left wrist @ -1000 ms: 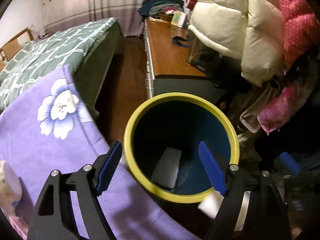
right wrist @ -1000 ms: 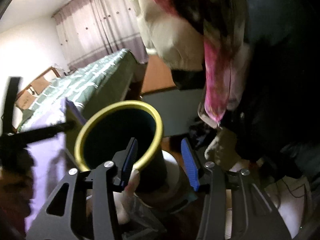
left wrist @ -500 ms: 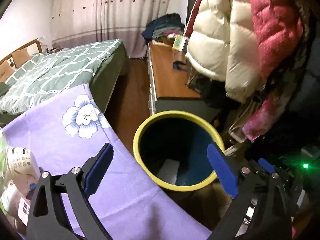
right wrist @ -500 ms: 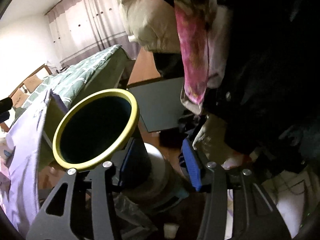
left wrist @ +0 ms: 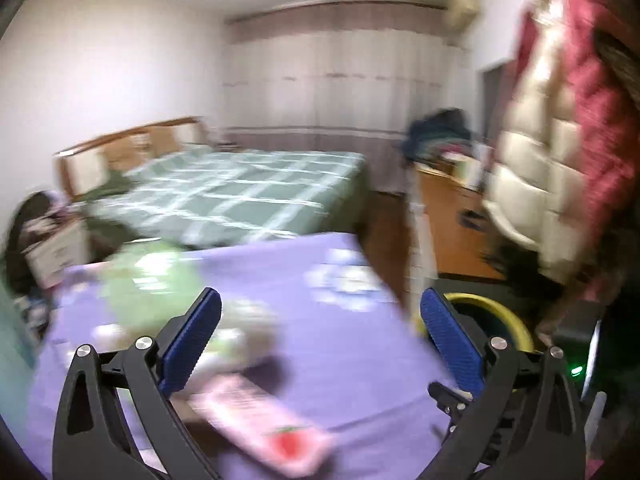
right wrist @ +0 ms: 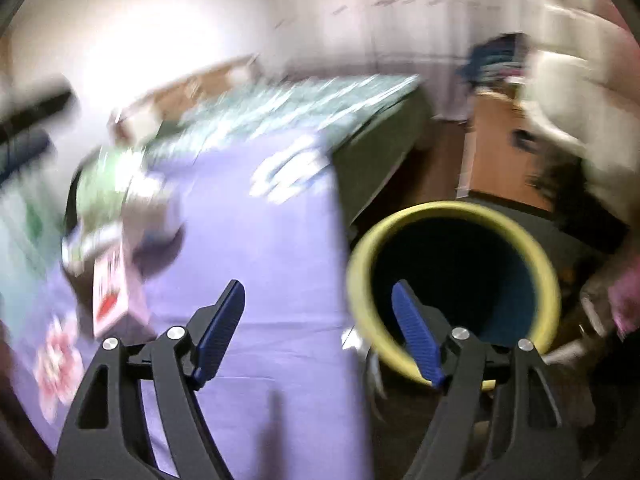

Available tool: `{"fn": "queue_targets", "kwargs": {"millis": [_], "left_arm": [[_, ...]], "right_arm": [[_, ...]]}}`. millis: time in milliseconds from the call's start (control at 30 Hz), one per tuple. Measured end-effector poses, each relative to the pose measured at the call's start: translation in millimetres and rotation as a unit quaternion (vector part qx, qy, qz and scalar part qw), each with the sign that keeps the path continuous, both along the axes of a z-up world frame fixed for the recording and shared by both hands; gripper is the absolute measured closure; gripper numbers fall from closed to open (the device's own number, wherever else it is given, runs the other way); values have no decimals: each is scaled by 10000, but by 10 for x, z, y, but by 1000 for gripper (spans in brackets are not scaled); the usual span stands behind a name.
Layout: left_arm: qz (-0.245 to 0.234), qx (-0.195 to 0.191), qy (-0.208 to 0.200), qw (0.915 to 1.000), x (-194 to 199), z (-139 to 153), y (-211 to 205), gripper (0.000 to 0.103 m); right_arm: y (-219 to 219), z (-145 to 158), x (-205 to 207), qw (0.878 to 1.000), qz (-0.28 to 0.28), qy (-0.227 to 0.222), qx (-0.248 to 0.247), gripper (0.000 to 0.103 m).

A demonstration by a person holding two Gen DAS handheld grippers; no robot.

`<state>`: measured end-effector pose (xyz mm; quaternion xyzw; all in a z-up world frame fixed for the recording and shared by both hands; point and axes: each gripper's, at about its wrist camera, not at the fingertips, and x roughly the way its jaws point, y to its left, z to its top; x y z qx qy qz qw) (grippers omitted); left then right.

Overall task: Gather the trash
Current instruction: 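Move the left tool back over the table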

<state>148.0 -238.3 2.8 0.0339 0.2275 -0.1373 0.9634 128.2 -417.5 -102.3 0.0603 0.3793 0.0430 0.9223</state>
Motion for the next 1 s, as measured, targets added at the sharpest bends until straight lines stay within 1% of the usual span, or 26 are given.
{"fn": "queue_targets", "kwargs": {"millis": [33,167,200,233,267,300,333,367,433,467,600,700,767,867,900,933,1000], "left_arm": [[338,29,-23,9994,-11,8,239,5],[1163,96,43,9932,-15,-40,867,5],[1283,84,85,9917,-5,-58,987,5],[1413,63,160,9898,10,-92,1128,5],[1526,55,214,9880,22,-123,1245,5],[1595,55,237,9869,31,-147,1348,5],[1657,60,282,9857,41,-174,1431,5],[1665,57,301,9856,38,-189,1472,5],[1654,65,335,9856,41,-215,1530,5],[1623,66,356,9861,48,-226,1538,5],[1499,39,493,9875,148,-269,1453,5],[1546,151,606,9860,185,-300,1347,5],[1732,255,689,9821,229,-316,1357,5],[1944,177,877,9768,303,-359,1412,5],[2032,100,973,9742,321,-379,1450,5],[2134,-69,1116,9705,348,-404,1501,5],[2421,-343,1294,9610,378,-467,1615,5]], "right_arm": [[102,-34,109,9998,130,155,-28,31],[434,-162,536,9955,427,616,-583,30],[513,-194,637,9938,428,715,-731,30],[586,-250,655,9928,420,742,-839,27],[622,-250,714,9925,403,741,-887,22],[644,-258,770,9919,376,759,-947,22],[664,-266,816,9917,344,757,-986,18],[698,-279,881,9913,305,779,-1013,11],[679,-328,959,9917,333,892,-863,6],[669,-328,954,9922,351,898,-792,5],[694,-339,946,9920,357,890,-826,5],[697,-339,937,9920,360,888,-826,5],[677,-340,944,9920,359,887,-824,5],[690,-334,884,9920,377,878,-822,5],[685,-332,881,9922,389,875,-802,5],[705,-328,867,9920,392,874,-821,5],[719,-327,864,9918,396,868,-851,5]]}}
